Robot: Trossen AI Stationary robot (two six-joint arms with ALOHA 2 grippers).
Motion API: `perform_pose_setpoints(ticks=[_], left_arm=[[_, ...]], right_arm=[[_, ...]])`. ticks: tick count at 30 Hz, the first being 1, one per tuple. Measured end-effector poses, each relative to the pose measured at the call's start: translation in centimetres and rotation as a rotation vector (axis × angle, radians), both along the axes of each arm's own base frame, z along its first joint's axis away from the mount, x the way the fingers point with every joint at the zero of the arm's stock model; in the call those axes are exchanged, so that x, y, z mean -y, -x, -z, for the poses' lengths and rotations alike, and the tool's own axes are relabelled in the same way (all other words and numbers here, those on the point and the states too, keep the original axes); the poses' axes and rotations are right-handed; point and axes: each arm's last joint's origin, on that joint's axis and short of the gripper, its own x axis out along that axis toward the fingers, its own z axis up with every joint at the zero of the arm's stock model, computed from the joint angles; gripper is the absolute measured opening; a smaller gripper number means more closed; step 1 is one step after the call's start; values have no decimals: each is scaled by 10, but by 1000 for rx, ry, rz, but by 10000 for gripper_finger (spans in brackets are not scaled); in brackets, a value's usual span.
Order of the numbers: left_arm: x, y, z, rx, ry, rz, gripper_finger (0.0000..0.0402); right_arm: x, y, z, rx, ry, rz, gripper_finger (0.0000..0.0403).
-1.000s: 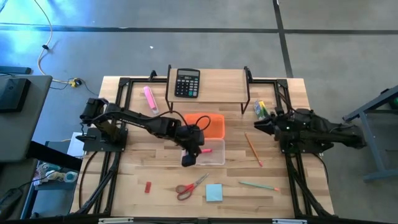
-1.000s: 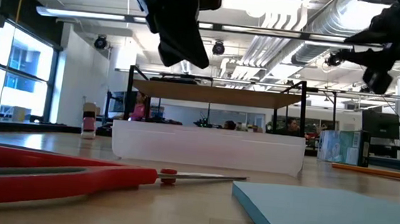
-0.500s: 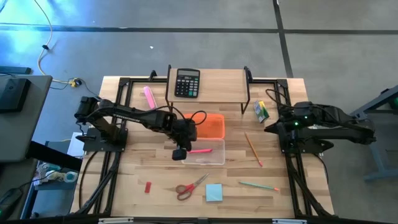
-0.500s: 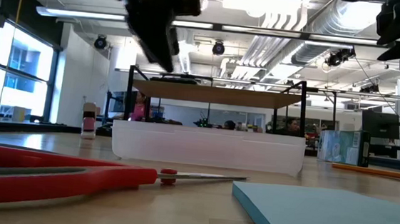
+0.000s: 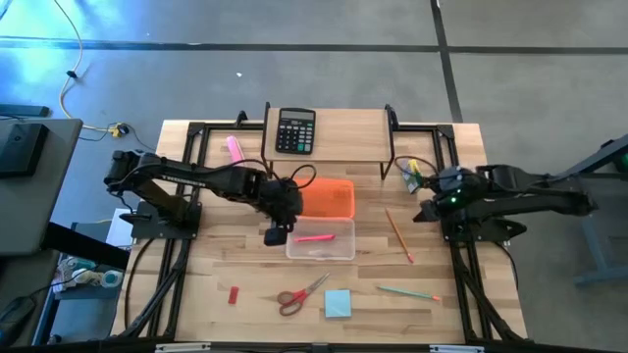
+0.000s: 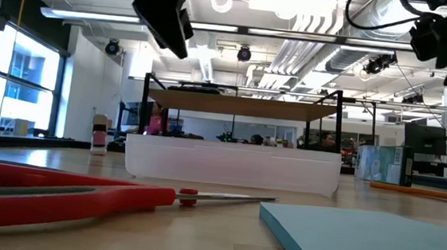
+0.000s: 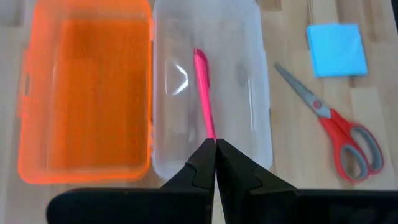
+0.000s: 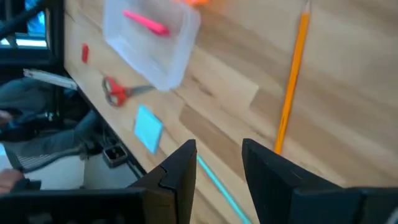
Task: Pack school essentials
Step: Put the orange pencil into the supply box
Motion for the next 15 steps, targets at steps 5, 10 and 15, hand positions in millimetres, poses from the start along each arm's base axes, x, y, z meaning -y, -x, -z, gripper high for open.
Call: perform_pose_setpoints(ticks=[5,10,15], left_arm=[[0,4,-2,-18,3,1,3],[1,6,-1,-31,32,4,3],[9,8,16,-14,101,21,3]], right_arm=[[-11,-9,6,-93,-29,-11,122],[-24,-21,14,-190,-15,-29,122],[-39,-32,23,-261,9,-69,122]])
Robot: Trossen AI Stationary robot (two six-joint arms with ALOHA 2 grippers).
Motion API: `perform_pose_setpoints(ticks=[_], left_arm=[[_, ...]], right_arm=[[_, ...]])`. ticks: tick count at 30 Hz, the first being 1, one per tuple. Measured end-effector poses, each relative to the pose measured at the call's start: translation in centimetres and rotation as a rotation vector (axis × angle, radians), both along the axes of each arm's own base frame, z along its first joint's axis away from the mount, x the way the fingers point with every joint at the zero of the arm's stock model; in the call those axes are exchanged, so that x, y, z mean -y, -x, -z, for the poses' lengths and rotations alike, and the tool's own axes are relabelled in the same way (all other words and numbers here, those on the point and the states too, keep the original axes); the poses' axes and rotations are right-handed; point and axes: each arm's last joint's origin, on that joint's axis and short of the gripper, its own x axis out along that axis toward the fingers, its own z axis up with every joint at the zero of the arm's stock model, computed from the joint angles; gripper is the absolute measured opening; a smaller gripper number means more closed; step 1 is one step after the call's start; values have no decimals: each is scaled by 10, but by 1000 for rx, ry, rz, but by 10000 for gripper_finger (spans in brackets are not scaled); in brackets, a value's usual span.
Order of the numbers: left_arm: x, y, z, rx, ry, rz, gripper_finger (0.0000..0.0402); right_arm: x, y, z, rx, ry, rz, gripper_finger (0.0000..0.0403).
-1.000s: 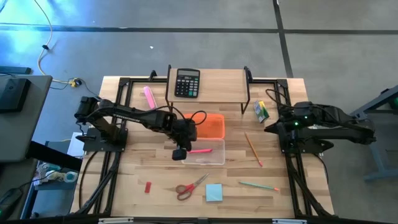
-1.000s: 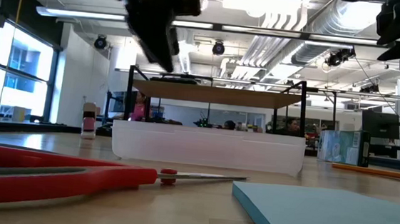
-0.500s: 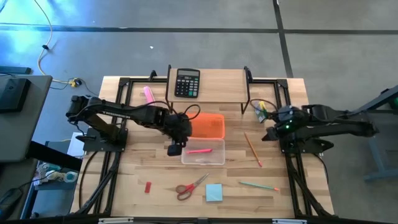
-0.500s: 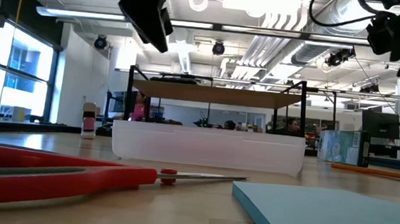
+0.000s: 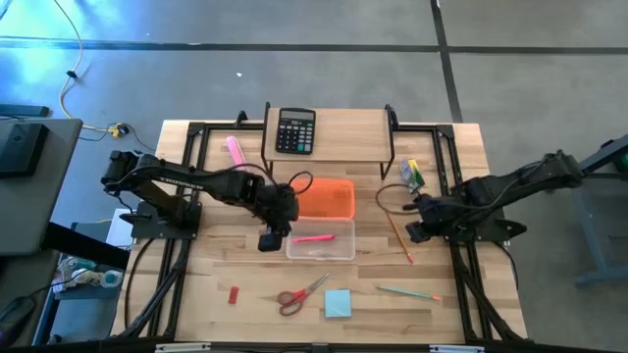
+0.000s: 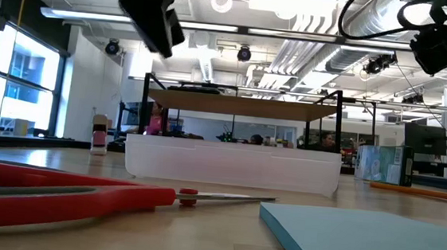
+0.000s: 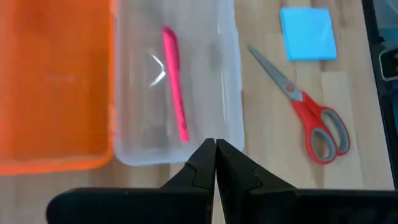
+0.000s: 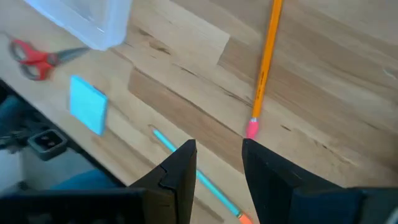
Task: Pack school essentials
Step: Put the orange pencil into the supply box
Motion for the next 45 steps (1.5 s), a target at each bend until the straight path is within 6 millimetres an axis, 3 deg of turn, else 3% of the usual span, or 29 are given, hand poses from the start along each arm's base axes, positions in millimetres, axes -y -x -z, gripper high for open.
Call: perform_pose_setpoints(ticks=[5,9,24,39,45], left_arm=[[6,11,19,51,39,-45,3],[3,18,23,88,50,-87,3],[-7,21,20,110,38,-146,3],[-7,22,21,109,38,-145,3],[-7,22,21,109,35,-139,3]], right_arm=[[-14,-8,10,-57,43,-2,122],[-25,-12,19,-121,80,0,122],[-55,-35,60,-273,174,-32,122],[-66,-48,93,-393,204,3,122],[-67,-50,97,-421,192,5,122]])
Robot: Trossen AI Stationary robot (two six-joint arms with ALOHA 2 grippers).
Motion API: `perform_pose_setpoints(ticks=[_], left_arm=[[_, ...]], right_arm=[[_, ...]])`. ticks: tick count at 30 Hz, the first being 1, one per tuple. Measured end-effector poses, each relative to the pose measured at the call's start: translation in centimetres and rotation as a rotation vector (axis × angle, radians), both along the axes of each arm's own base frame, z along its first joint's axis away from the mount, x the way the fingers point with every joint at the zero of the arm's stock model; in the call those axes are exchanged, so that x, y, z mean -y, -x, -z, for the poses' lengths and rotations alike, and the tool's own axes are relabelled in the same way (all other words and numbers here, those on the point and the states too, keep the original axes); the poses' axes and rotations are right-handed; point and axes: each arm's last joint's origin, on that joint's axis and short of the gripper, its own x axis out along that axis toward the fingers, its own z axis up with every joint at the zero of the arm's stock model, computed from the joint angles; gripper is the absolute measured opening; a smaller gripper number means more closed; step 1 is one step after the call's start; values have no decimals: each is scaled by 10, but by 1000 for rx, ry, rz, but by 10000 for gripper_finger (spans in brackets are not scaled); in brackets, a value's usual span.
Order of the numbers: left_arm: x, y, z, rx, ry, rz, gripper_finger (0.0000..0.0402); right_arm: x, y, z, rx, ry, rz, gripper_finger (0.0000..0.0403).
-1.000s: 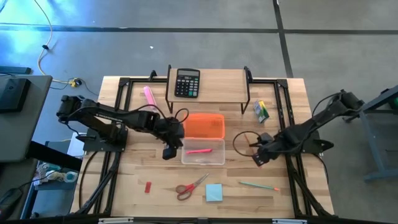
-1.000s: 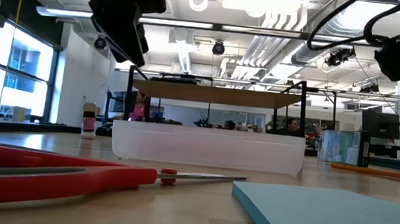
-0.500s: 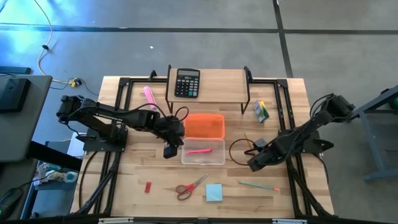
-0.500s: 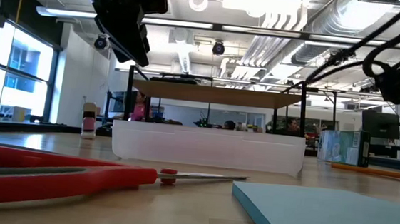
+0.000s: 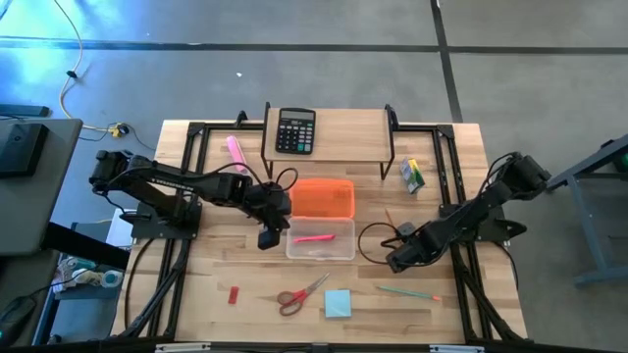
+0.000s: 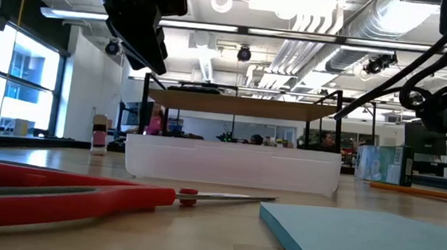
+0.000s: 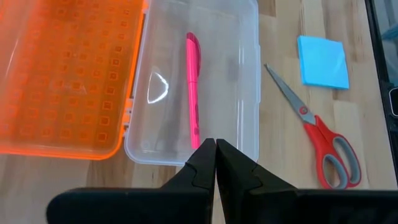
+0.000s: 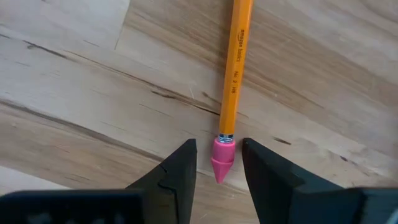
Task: Pack school essentials
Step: Put the orange pencil into the supply box
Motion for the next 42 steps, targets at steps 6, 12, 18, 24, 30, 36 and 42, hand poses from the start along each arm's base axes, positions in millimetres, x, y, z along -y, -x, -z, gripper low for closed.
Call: perform_pose_setpoints(ticks=[6,12,18,24,30,36,42], left_arm=[[0,0,0,0,-2,4,3],[0,0,0,0,-11,17,3],[0,1,1,-7,-18,33,3],[1,2,1,-20,15,25,3],[1,5,4,-69,41,-1,3],[1,7,5,-92,40,3,3],[1,7,5,-92,34,3,3]], right_arm=[[0,0,0,-3,-9,13,118],[-1,0,0,-1,-24,26,60],[-1,-1,0,-1,-27,26,9],[-3,-4,-5,5,-20,17,12],[-10,-13,-15,49,-45,19,13],[-15,-25,-31,140,-23,42,13],[-19,-40,-51,262,37,65,13]])
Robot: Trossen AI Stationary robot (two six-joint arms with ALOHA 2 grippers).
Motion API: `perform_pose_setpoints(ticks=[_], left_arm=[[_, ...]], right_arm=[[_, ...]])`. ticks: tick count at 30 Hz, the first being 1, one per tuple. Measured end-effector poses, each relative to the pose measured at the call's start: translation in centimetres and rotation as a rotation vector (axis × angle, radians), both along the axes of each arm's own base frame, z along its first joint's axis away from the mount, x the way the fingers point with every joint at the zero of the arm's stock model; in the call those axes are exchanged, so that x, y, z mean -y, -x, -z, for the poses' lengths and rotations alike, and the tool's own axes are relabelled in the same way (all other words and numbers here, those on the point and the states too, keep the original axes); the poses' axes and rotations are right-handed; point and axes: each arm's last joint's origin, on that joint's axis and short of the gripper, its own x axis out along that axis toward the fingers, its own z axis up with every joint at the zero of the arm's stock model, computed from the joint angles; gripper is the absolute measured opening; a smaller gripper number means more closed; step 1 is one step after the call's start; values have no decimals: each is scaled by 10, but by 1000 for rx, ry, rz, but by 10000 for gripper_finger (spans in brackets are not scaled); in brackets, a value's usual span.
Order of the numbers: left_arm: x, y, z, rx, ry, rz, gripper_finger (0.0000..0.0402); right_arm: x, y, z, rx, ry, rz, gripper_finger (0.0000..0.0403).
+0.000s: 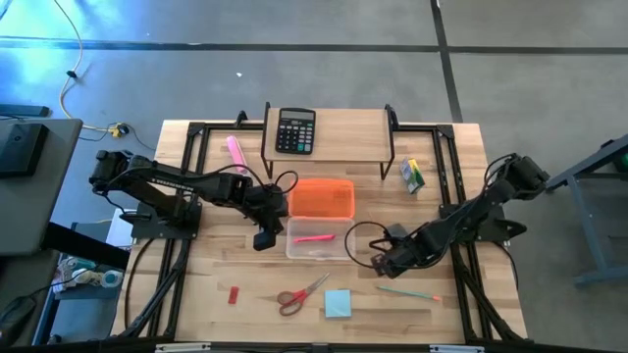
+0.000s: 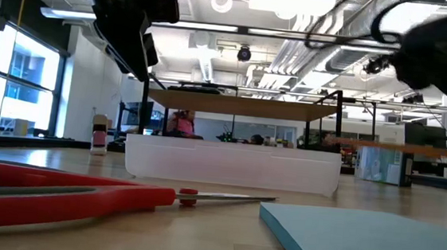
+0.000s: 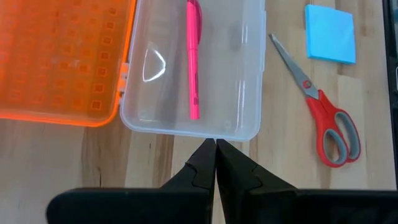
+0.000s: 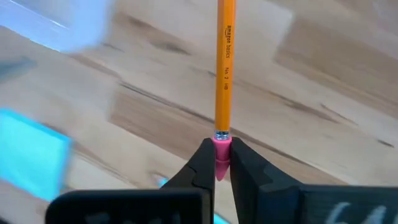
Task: Pack school essentials
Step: Put the orange pencil into the supply box
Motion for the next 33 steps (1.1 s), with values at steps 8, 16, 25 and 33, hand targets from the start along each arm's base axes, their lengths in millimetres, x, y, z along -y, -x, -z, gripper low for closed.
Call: perform_pose_setpoints(ticks=[8,16,25,33], left_arm=[[0,3,2,-31,-21,36,22],[1,14,7,-156,-14,30,62],[1,31,12,-340,-2,29,58],[2,35,13,-386,1,30,51]], right_arm=[[16,-26,-26,148,114,9,13],[45,-59,-57,311,230,-51,13],[69,-94,-83,600,357,-171,13],[62,-116,-48,535,305,-350,13]])
